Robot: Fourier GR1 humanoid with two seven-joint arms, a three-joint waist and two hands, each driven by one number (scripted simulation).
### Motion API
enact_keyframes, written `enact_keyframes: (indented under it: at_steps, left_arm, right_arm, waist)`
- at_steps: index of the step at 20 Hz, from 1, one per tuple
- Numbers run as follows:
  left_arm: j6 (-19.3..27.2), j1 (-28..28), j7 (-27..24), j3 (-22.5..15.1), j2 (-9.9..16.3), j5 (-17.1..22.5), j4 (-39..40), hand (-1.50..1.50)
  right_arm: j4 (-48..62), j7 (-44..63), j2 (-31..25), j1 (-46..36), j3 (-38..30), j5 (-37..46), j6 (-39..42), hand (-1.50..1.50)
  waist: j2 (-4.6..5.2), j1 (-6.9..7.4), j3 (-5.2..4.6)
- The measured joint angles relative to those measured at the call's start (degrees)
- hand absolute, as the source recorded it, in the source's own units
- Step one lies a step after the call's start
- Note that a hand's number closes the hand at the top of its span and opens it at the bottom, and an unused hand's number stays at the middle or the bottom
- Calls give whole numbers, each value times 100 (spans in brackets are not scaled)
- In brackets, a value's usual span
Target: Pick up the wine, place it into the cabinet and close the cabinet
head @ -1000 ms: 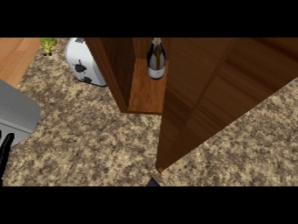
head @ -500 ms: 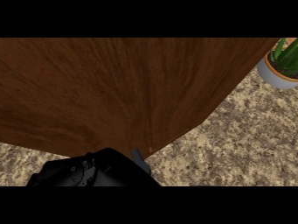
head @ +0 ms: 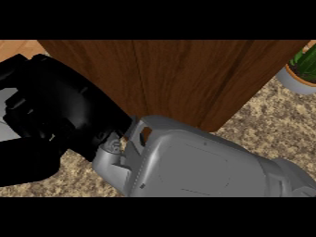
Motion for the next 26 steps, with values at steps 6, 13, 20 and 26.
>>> enact_keyframes:
  at_steps: [6, 13, 20, 26]
  left_arm:
    - [-190, -68, 55, 261, 101, 120, 97, -150]
    - [-314, -135, 244, 592, 143, 316, 277, -150]
    - [-288, -75, 386, 803, 154, 370, 165, -150]
    - [-358, -113, 507, 768, 169, 422, 43, -150]
  right_arm:
    - [993, 121, 7, -376, -221, -1495, 1394, 150]
    - [2602, -648, 9, -674, -576, -1972, 2231, 150]
    - [3455, -1616, 12, -754, -699, -1618, 2618, 150]
    - [3603, -2035, 11, -680, -712, -1601, 2916, 150]
  waist:
    - [49, 62, 3]
    - [19, -106, 5]
    - [-126, -76, -51]
    - [-195, -87, -128]
